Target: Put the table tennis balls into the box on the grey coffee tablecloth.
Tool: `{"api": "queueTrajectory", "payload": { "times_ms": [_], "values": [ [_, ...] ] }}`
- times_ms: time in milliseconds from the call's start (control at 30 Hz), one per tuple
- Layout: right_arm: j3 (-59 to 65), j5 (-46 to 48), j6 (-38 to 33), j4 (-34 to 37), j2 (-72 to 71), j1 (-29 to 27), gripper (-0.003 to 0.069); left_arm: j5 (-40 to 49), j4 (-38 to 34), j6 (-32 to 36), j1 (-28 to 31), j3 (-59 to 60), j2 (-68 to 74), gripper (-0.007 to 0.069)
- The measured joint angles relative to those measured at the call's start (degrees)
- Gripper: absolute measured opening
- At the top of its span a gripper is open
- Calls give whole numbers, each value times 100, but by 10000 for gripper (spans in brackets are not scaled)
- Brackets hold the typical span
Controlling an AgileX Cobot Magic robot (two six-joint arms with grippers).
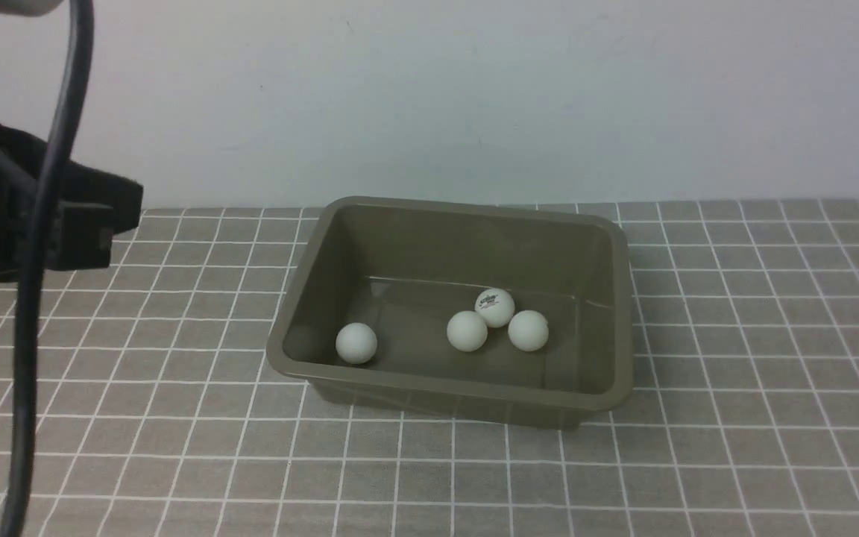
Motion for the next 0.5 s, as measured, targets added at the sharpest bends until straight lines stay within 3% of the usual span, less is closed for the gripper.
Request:
{"api": "queueTrajectory", "payload": {
  "times_ms": [100, 500],
  "values": [
    [457, 100, 505, -468, 6, -6, -12, -175, 35, 0, 5, 34, 25, -5],
    [502, -49, 604, -840, 6, 0, -10, -1093, 270, -52, 5, 1794, -1742, -5]
  ]
}}
